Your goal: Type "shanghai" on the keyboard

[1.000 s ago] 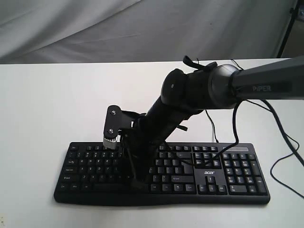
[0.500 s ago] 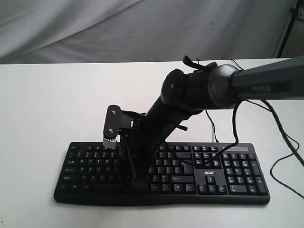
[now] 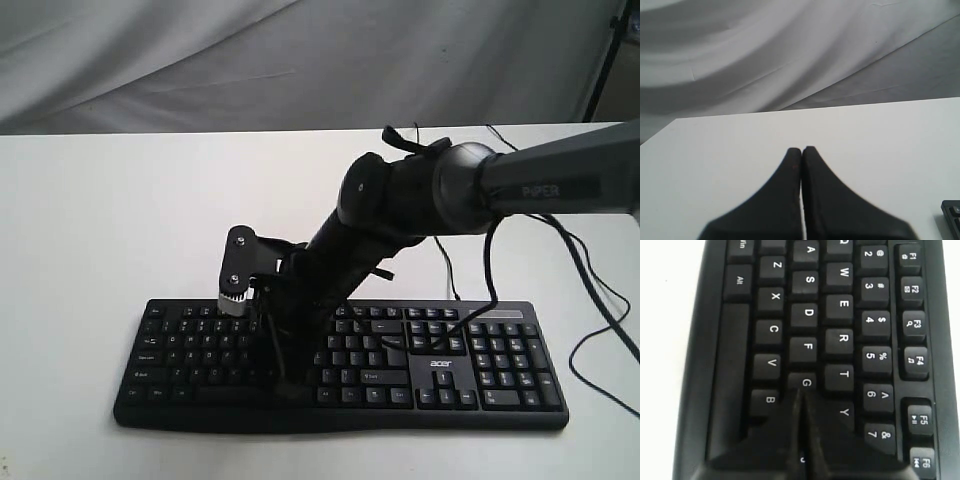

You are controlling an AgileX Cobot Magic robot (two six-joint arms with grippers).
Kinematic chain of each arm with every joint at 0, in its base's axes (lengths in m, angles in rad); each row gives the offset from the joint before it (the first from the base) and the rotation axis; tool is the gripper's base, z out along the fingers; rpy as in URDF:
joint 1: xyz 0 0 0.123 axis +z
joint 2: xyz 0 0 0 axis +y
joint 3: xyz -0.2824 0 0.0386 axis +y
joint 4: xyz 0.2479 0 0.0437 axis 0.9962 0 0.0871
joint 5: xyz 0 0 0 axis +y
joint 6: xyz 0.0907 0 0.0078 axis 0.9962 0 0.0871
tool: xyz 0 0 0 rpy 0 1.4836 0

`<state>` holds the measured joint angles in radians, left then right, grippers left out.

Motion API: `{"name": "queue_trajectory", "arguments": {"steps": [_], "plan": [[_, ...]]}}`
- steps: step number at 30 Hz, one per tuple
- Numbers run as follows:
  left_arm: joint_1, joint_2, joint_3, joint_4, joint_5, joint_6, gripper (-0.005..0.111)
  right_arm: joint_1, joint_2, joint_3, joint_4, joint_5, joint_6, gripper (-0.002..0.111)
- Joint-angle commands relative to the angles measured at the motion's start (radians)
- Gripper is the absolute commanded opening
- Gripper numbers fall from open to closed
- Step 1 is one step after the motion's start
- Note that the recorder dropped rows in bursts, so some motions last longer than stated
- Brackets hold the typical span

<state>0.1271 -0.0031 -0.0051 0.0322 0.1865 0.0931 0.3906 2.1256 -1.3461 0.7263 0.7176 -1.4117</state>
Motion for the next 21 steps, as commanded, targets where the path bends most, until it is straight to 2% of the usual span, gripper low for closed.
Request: {"name": "queue_trajectory", "arguments": {"steps": [1,21], "plan": [[-0.004,0.003,0.005,-0.001,-0.003,-0.003,0.001,-0.005,-0.002,0.001,-0.007,-0.006,-0.001,0.000],[-0.004,0.003,0.005,-0.001,-0.003,-0.003,0.001,-0.003,-0.050,0.001,0.021,-0.006,0.011,0.000]]}}
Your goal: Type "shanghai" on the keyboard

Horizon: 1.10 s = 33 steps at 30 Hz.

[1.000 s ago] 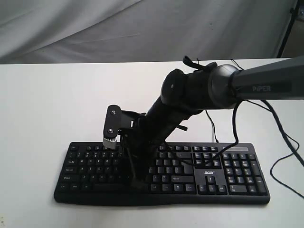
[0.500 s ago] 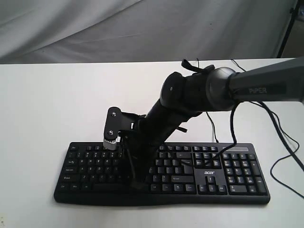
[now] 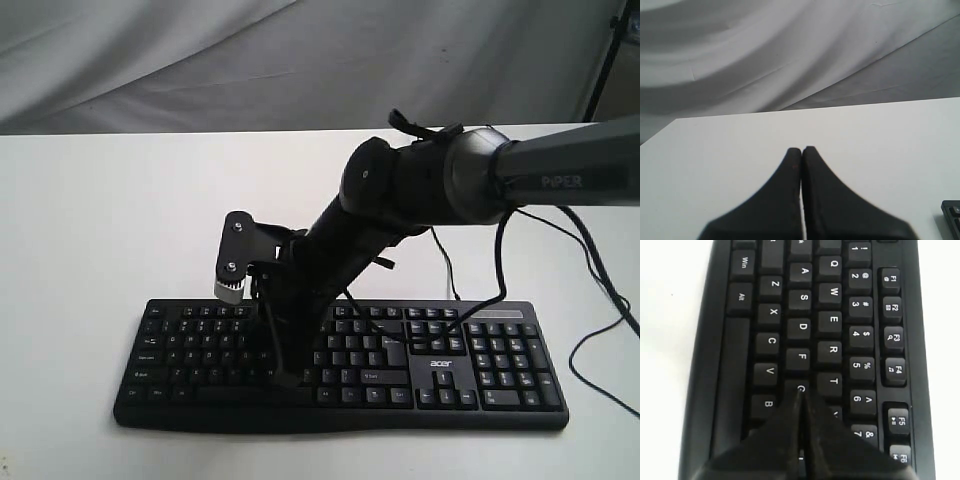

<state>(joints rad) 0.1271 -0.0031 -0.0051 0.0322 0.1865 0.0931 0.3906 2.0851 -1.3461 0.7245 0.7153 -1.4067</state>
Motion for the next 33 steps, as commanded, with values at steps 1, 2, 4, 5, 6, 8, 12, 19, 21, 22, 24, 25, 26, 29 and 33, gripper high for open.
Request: {"name": "queue_trajectory", "arguments": {"steps": [1,2,4,5,6,8,12,19,21,22,24,25,26,29,33], "plan": [[-0.004,0.003,0.005,-0.001,-0.003,-0.003,0.001,-0.001,-0.010,0.001,0.035,-0.004,0.004,0.000],[-0.004,0.003,0.005,-0.001,-0.003,-0.003,0.001,-0.001,-0.010,0.001,0.051,-0.004,-0.001,0.000],[-0.004,0.003,0.005,-0.001,-0.003,-0.003,0.001,0.006,-0.010,0.001,0.071,-0.004,-0.005,0.000],[-0.004,0.003,0.005,-0.001,-0.003,-0.003,0.001,0.009,-0.010,0.001,0.074,-0.012,-0.005,0.000],[-0.004,0.003,0.005,-0.001,-0.003,-0.003,0.001,0.015,-0.010,0.001,0.077,-0.019,-0.005,0.000],[-0.004,0.003,0.005,-0.001,-0.003,-0.003,0.001,0.020,-0.010,0.001,0.087,-0.034,-0.005,0.000],[-0.004,0.003,0.005,-0.001,-0.003,-0.003,0.001,0.040,-0.003,0.001,0.126,-0.072,-0.005,0.000],[-0.004,0.003,0.005,-0.001,-0.003,-0.003,0.001,0.061,0.004,0.001,0.149,-0.140,-0.005,0.000],[-0.004,0.003,0.005,-0.001,-0.003,-0.003,0.001,0.068,0.004,0.001,0.152,-0.158,-0.005,0.000],[-0.004,0.003,0.005,-0.001,-0.003,-0.003,0.001,0.073,0.004,0.001,0.156,-0.171,-0.005,0.000],[-0.004,0.003,0.005,-0.001,-0.003,-0.003,0.001,0.084,0.004,0.001,0.162,-0.197,-0.007,0.000],[-0.004,0.003,0.005,-0.001,-0.003,-0.003,0.001,0.088,0.004,0.001,0.167,-0.209,-0.013,0.000],[-0.004,0.003,0.005,-0.001,-0.003,-0.003,0.001,0.092,0.004,0.000,0.182,-0.222,-0.024,0.000],[-0.004,0.003,0.005,-0.001,-0.003,-0.003,0.001,0.107,0.007,-0.014,0.237,-0.249,-0.060,0.000],[-0.004,0.003,0.005,-0.001,-0.003,-0.003,0.001,0.124,0.025,-0.041,0.258,-0.241,-0.073,0.000]]}}
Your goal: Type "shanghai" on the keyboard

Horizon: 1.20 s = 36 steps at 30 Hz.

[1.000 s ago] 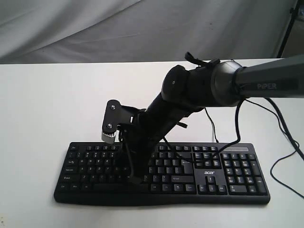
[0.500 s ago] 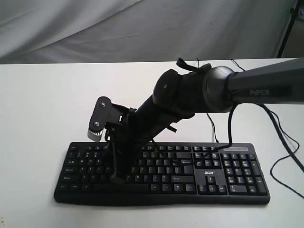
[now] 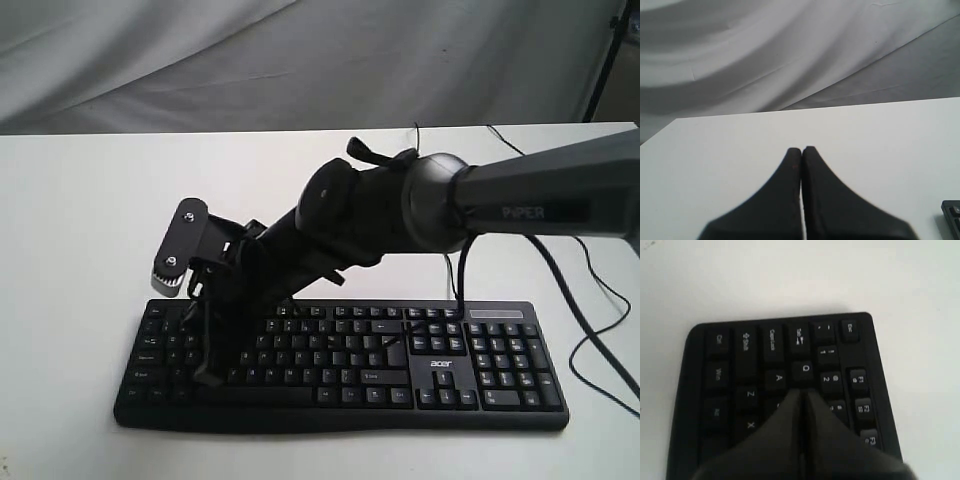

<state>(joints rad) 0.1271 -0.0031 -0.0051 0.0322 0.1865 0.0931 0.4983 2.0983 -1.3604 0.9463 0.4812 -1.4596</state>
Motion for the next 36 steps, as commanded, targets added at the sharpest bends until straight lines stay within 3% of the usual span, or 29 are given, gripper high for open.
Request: {"name": "queue_trajectory", "arguments": {"steps": [1,13,36], "plan": [[-0.004,0.003,0.005,-0.001,-0.003,-0.003,0.001,0.019,0.015,-0.026,0.041,-0.007,-0.020,0.000],[-0.004,0.003,0.005,-0.001,-0.003,-0.003,0.001,0.060,0.031,-0.048,0.064,-0.080,-0.028,0.000],[-0.004,0.003,0.005,-0.001,-0.003,-0.003,0.001,0.060,0.089,-0.104,0.020,0.007,-0.006,0.000]]}}
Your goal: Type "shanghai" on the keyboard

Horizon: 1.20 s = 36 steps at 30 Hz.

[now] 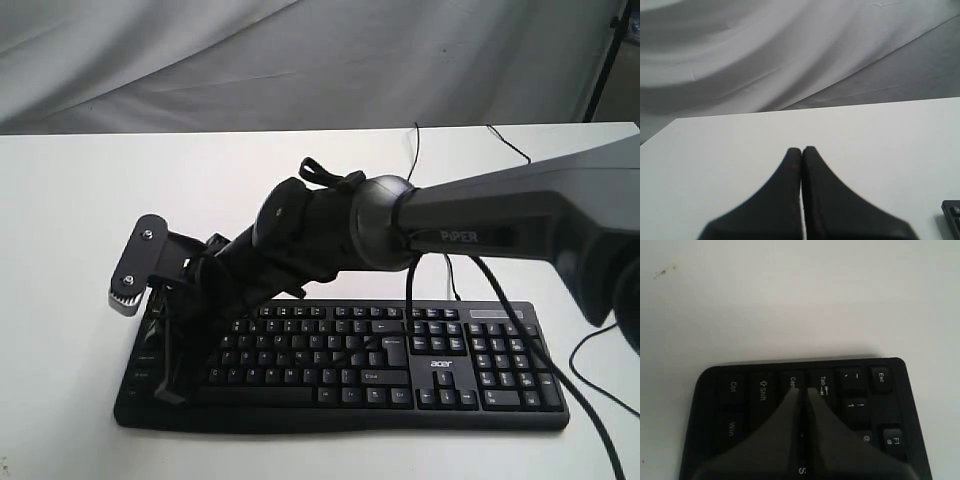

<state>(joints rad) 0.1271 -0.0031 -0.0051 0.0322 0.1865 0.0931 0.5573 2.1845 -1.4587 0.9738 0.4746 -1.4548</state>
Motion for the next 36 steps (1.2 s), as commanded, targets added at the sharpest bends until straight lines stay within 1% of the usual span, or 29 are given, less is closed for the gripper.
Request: {"name": "queue_trajectory", "arguments": {"steps": [1,11,36], "plan": [[-0.004,0.003,0.005,-0.001,-0.003,-0.003,0.001,0.001,0.007,-0.006,-0.007,0.014,-0.013,0.000],[-0.004,0.003,0.005,-0.001,-0.003,-0.003,0.001,0.001,0.009,-0.006,-0.048,0.015,-0.013,0.000],[-0.004,0.003,0.005,-0.001,-0.003,-0.003,0.001,0.001,0.033,-0.006,-0.048,0.012,-0.031,0.000]]}}
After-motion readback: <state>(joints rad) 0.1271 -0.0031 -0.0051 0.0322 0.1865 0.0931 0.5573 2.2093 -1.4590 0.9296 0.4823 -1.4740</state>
